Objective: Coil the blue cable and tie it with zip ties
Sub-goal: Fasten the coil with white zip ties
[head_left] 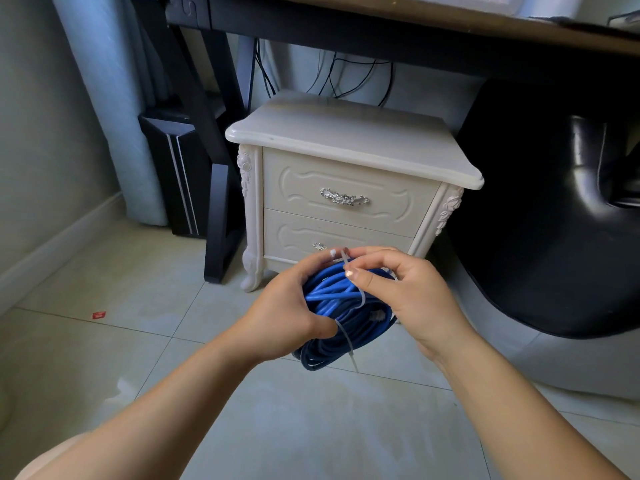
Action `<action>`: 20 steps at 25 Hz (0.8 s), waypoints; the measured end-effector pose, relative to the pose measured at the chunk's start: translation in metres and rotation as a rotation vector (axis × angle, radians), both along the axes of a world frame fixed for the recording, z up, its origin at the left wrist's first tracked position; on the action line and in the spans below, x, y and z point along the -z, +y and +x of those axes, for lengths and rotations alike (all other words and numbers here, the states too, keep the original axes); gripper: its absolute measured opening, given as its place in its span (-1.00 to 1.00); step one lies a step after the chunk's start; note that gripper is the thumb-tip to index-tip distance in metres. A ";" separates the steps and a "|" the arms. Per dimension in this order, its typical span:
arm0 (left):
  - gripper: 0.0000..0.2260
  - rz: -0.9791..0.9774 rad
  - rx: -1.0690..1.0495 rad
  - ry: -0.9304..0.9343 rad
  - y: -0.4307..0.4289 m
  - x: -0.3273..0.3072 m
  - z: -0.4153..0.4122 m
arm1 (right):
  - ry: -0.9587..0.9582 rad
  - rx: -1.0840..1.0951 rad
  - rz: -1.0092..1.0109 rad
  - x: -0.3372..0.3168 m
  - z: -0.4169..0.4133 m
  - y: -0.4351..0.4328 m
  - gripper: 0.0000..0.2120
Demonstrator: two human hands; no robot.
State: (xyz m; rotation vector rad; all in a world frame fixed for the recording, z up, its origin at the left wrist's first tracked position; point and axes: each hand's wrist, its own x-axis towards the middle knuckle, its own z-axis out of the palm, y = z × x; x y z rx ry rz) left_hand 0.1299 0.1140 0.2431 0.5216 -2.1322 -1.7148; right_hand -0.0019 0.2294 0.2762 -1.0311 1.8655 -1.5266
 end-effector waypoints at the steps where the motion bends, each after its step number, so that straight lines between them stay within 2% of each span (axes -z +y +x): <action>1: -0.20 -0.019 0.006 0.006 0.001 0.000 -0.001 | -0.001 0.007 0.016 0.001 0.001 -0.001 -0.90; 9: -0.22 -0.082 -0.005 0.027 0.004 0.000 -0.002 | -0.092 0.029 0.024 0.003 0.001 -0.005 -0.80; 15: -0.22 -0.114 0.000 0.038 0.005 -0.002 -0.001 | -0.078 0.025 0.017 0.004 0.003 -0.004 -0.80; 20: -0.23 -0.119 0.001 0.045 0.005 -0.003 0.001 | -0.052 0.025 0.000 0.007 0.003 -0.003 -0.88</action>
